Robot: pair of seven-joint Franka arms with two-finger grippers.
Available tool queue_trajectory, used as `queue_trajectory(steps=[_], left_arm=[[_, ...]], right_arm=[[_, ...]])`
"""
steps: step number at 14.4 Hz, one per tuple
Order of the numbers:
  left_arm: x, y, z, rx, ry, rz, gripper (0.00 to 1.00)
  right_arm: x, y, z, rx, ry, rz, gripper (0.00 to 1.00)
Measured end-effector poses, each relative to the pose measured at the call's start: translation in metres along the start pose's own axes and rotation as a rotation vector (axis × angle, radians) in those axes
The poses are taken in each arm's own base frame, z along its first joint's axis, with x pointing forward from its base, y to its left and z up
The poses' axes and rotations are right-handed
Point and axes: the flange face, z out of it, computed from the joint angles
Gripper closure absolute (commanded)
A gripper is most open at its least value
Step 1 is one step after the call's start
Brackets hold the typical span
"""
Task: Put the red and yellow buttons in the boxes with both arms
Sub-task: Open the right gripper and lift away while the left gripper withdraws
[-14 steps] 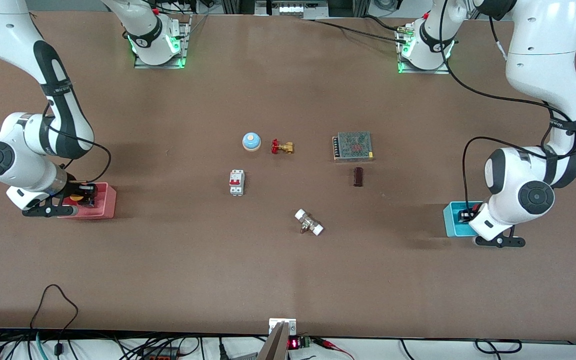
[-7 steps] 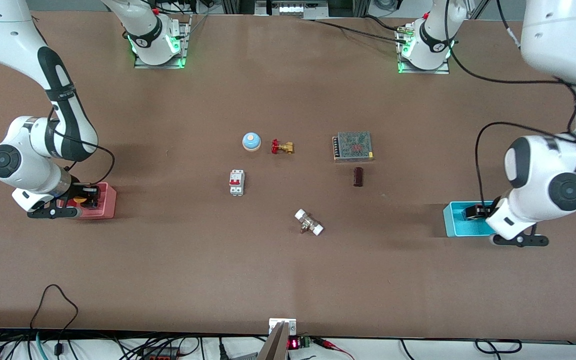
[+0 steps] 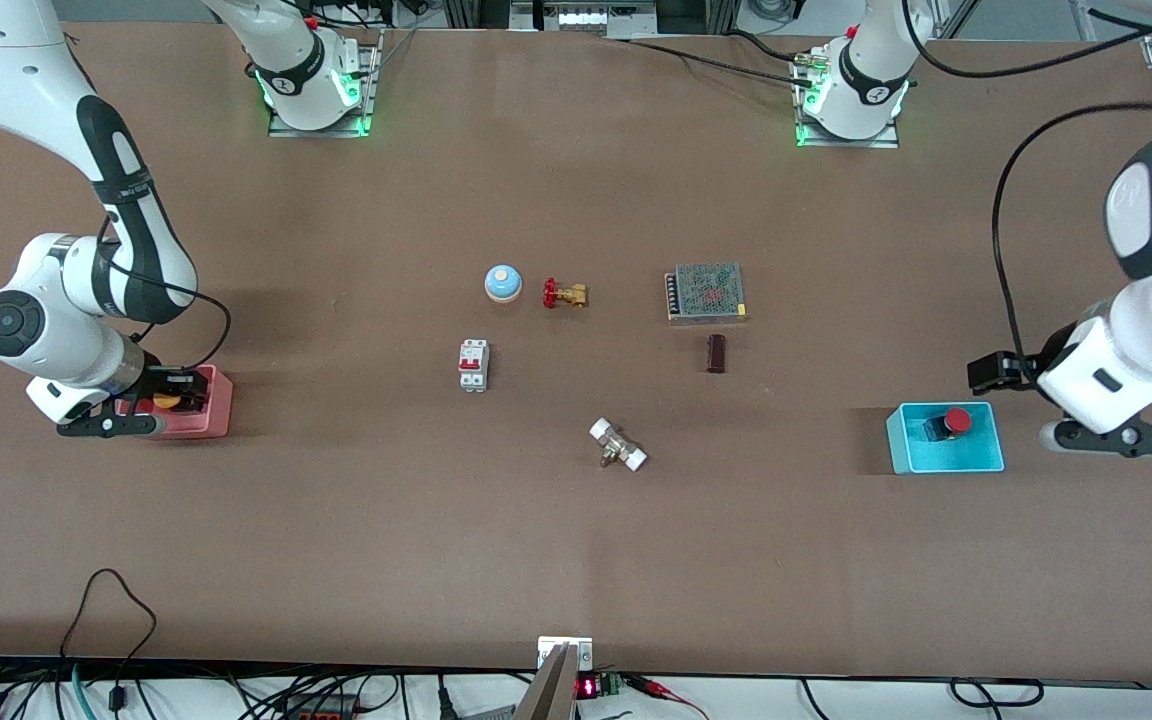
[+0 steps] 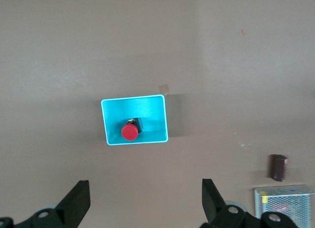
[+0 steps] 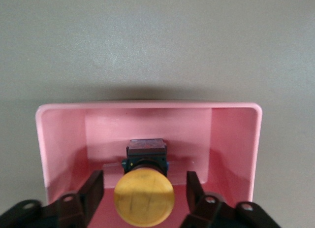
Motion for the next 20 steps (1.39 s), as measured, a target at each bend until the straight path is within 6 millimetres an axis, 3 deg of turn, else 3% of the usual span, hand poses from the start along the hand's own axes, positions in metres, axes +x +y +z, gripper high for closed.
queue_trajectory(steps=[5,8,10,13,17,20], left_arm=[[-0.016,0.008,-0.020,-0.015,-0.005,0.023,0.00],[-0.043,0.005,-0.014,-0.023,0.060,0.031,0.00],[-0.069,-0.004,-0.010,-0.027,0.090,0.037,0.00],[-0.097,-0.010,-0.024,-0.029,0.059,0.036,0.00],[-0.100,-0.009,-0.024,-0.029,0.043,0.038,0.00],[-0.099,-0.006,-0.023,-0.029,0.043,0.046,0.00]], right_arm=[[0.002,0.000,-0.006,-0.002,0.015,0.000,0.00],[0.002,0.003,-0.033,-0.004,0.008,0.004,0.00],[-0.002,0.003,-0.067,-0.004,-0.008,0.004,0.00],[-0.007,-0.014,-0.133,-0.003,-0.008,-0.022,0.00],[-0.017,-0.049,-0.237,0.016,-0.005,-0.049,0.00],[-0.029,-0.061,-0.300,0.015,-0.024,-0.064,0.00]])
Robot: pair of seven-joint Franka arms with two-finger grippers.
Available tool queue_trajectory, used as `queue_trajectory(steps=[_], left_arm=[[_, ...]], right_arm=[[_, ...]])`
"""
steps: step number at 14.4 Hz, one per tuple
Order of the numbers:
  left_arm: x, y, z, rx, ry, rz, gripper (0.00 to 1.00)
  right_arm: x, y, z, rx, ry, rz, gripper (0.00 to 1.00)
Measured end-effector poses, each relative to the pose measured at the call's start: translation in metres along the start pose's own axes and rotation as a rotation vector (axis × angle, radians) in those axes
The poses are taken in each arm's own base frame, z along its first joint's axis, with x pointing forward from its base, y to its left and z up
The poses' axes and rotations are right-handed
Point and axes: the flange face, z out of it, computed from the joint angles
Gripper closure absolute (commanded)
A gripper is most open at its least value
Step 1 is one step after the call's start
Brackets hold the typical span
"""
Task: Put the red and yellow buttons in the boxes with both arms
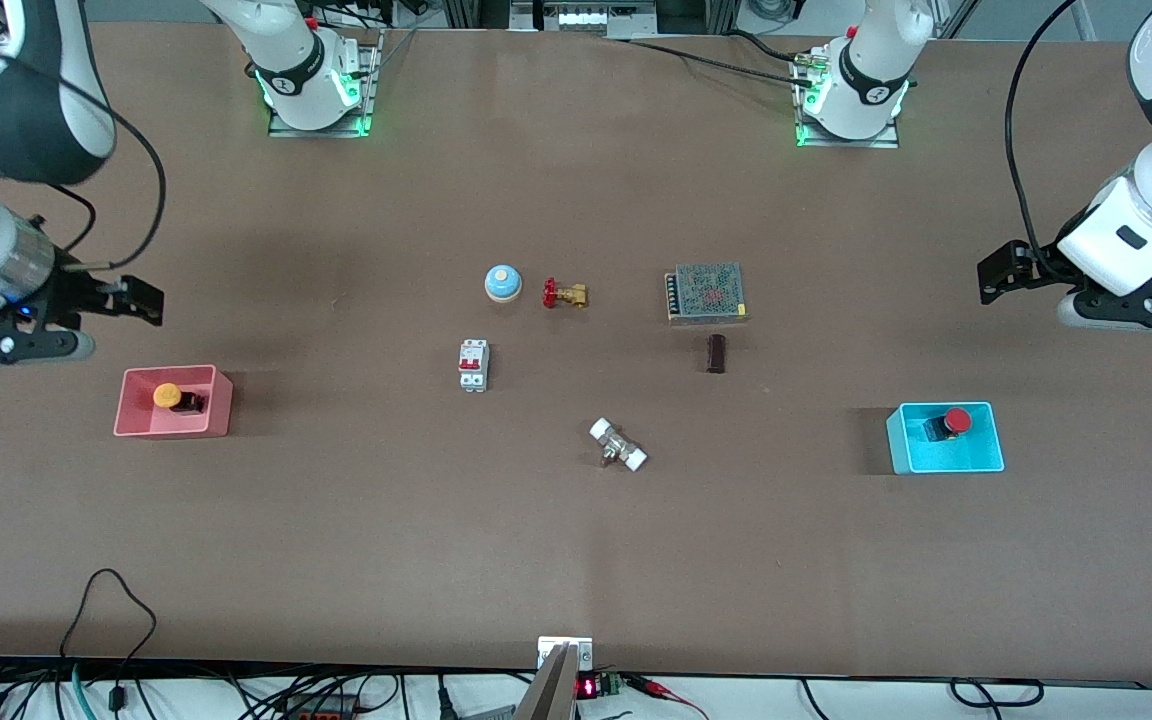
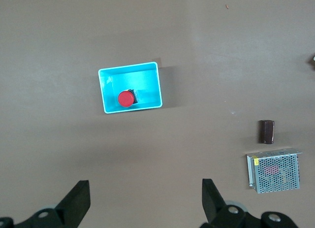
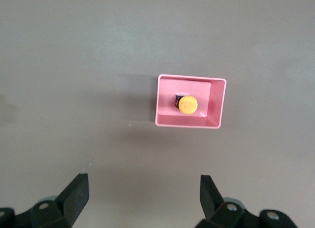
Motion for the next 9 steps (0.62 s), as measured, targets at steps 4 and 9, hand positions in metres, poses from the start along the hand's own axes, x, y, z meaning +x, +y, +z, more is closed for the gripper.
queue_trajectory(steps=[4,9], left_arm=[[0.001,0.000,-0.001,0.000,0.005,0.004,0.00],[0.001,0.000,-0.001,0.000,0.004,0.006,0.00]], right_arm=[[-0.012,-0.019,-0.050,0.005,0.023,-0.004,0.00],[-0.008,-0.026,-0.043,0.040,0.010,0.021,0.00]])
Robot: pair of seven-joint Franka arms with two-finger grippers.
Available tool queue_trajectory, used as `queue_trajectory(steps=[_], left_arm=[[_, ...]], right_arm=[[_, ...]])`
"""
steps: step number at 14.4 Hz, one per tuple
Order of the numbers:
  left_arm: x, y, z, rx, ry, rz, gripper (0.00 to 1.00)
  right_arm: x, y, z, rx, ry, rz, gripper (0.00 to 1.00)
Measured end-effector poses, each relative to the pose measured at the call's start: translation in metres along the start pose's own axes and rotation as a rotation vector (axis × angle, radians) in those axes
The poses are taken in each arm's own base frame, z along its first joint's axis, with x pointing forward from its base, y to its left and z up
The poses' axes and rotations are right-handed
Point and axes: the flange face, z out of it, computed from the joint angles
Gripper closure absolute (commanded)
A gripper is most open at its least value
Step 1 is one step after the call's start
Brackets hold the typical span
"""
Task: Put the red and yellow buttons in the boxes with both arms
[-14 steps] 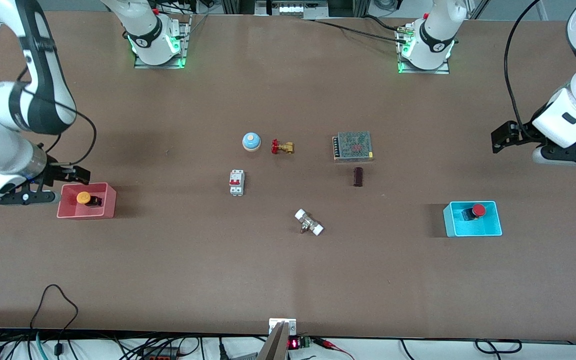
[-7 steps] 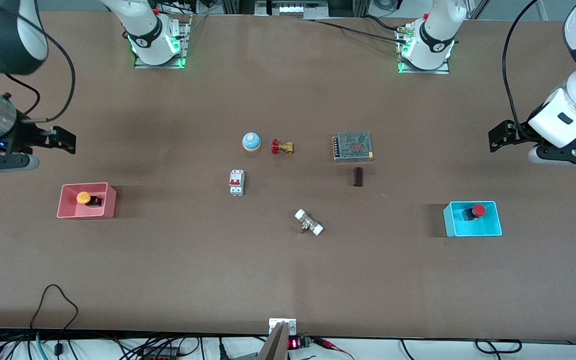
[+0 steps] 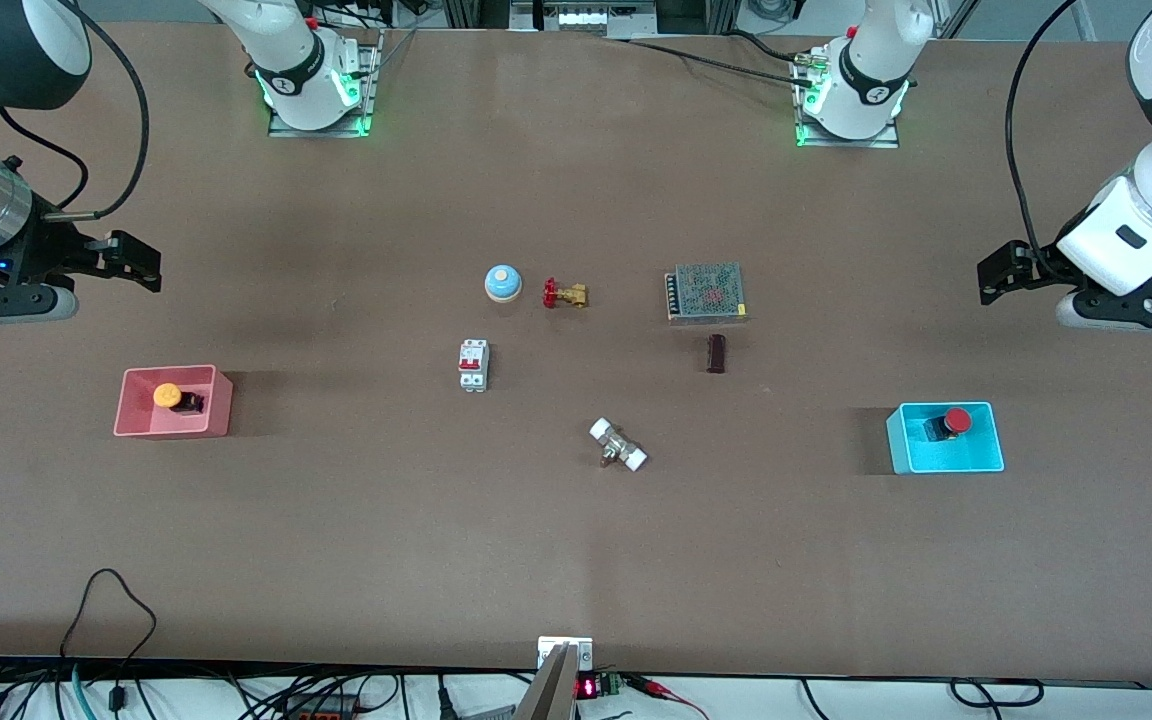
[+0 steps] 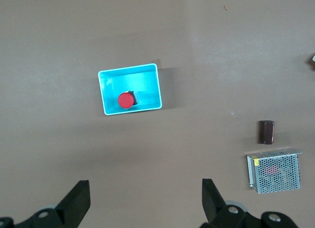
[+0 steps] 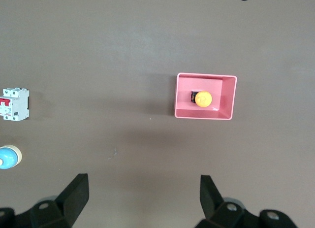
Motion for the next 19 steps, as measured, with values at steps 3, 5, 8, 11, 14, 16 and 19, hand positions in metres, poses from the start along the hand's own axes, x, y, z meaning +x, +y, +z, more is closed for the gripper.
queue_trajectory(steps=[3,5,8,11,14,16,19], left_arm=[[0.0000,0.0001,-0.0002,0.000,0.000,0.000,0.00],[0.0001,0.0003,-0.0002,0.000,0.001,0.001,0.00],[0.0001,0.0008,-0.0003,0.000,0.001,0.002,0.00],[0.0001,0.0012,-0.0003,0.000,0.001,0.002,0.00],[0.0001,0.0014,-0.0003,0.000,0.001,0.002,0.00],[0.0001,0.0014,-0.0003,0.000,0.001,0.003,0.00],[0.0001,0.0014,-0.0003,0.000,0.001,0.003,0.00]], right_arm=[[0.0017,-0.0046,0.0036,0.051,-0.005,0.016,0.00],[0.0029,-0.0094,0.0056,0.105,-0.009,0.035,0.00],[0.0041,-0.0103,0.0083,0.115,-0.013,0.039,0.00],[0.0044,-0.0098,0.0090,0.115,-0.015,0.040,0.00],[0.0043,-0.0071,0.0094,0.086,-0.015,0.037,0.00],[0.0043,-0.0068,0.0096,0.082,-0.016,0.036,0.00],[0.0047,-0.0070,0.0105,0.081,-0.017,0.035,0.00]])
